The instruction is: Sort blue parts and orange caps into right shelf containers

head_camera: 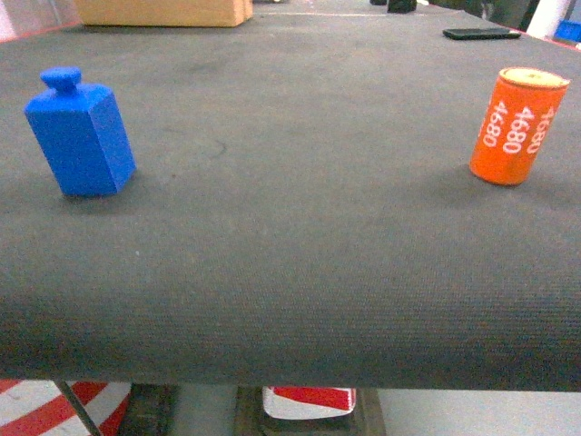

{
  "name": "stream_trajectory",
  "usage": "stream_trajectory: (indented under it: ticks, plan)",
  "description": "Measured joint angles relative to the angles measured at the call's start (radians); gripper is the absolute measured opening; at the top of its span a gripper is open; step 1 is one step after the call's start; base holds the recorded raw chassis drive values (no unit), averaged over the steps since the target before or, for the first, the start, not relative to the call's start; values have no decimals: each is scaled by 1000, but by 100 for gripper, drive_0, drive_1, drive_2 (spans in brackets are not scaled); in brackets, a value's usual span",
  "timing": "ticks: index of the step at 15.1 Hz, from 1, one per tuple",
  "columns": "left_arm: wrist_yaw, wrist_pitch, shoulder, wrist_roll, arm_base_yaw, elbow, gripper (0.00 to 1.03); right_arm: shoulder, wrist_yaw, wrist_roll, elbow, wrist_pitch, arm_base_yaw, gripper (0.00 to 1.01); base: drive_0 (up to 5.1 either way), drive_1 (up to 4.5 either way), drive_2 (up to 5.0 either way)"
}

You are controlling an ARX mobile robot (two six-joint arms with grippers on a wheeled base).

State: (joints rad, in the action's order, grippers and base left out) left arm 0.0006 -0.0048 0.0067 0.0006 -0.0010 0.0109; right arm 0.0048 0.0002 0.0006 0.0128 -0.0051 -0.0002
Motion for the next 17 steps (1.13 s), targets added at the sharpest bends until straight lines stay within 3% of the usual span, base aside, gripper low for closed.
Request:
stream_trajectory:
  ticks: [17]
  plan:
    - [-1, 1, 0, 0, 0, 0, 98, 0, 0, 0, 0, 0, 0, 98, 0, 0, 0]
